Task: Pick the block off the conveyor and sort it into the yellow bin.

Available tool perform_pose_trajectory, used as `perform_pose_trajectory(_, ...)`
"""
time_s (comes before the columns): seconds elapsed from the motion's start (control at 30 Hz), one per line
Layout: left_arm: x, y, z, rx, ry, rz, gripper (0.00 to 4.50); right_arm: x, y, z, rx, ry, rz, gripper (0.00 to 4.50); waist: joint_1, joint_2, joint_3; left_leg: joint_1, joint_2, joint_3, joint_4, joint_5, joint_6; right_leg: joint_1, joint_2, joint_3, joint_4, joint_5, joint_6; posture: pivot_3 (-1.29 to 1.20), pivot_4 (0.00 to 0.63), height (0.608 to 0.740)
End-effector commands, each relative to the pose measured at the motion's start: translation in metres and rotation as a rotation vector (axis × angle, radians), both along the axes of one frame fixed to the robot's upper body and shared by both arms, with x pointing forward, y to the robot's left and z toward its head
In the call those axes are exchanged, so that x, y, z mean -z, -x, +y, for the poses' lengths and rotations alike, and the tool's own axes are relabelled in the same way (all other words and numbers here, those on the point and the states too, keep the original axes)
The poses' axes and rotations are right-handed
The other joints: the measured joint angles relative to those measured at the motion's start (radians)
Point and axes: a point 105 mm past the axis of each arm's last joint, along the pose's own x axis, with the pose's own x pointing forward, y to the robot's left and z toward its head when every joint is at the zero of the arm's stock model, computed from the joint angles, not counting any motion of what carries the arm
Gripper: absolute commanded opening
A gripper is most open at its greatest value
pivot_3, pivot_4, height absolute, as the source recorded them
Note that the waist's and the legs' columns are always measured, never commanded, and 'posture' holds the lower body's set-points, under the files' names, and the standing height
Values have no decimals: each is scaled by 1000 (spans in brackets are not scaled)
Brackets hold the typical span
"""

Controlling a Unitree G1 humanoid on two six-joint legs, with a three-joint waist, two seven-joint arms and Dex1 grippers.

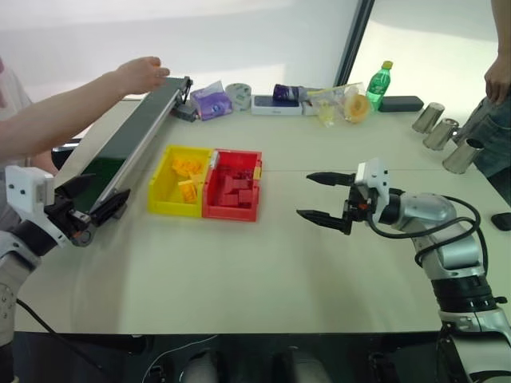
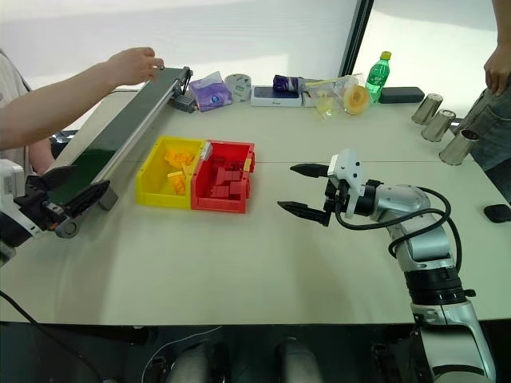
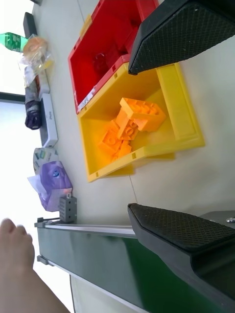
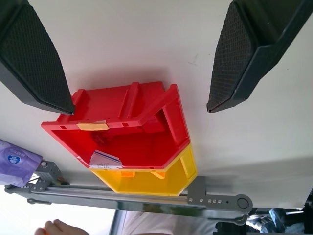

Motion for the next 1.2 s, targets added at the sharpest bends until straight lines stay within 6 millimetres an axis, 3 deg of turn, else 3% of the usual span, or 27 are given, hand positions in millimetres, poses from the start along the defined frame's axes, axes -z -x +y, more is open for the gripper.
perform_pose_trajectory(0.03, -12, 1, 5, -31, -25, -68, 4449, -10, 2, 0, -5, -10, -45, 4500, 0, 0, 0, 0, 0, 0, 0, 0, 0, 0, 0, 0, 0, 0, 0, 0, 150, 740)
perform_pose_trajectory(0.93, -5, 7, 11, -72, 1, -66, 4449, -7, 1, -2, -7, -7, -40, 4500, 1, 0, 0, 0, 0, 0, 0, 0, 0, 0, 0, 0, 0, 0, 0, 0, 150, 740)
perform_pose_trajectory(1.2, 5, 31, 28, -228, 13, -153, 4449, -6, 1, -4, -11, -8, -39, 4500, -2, 0, 0, 0, 0, 0, 0, 0, 0, 0, 0, 0, 0, 0, 0, 0, 150, 740)
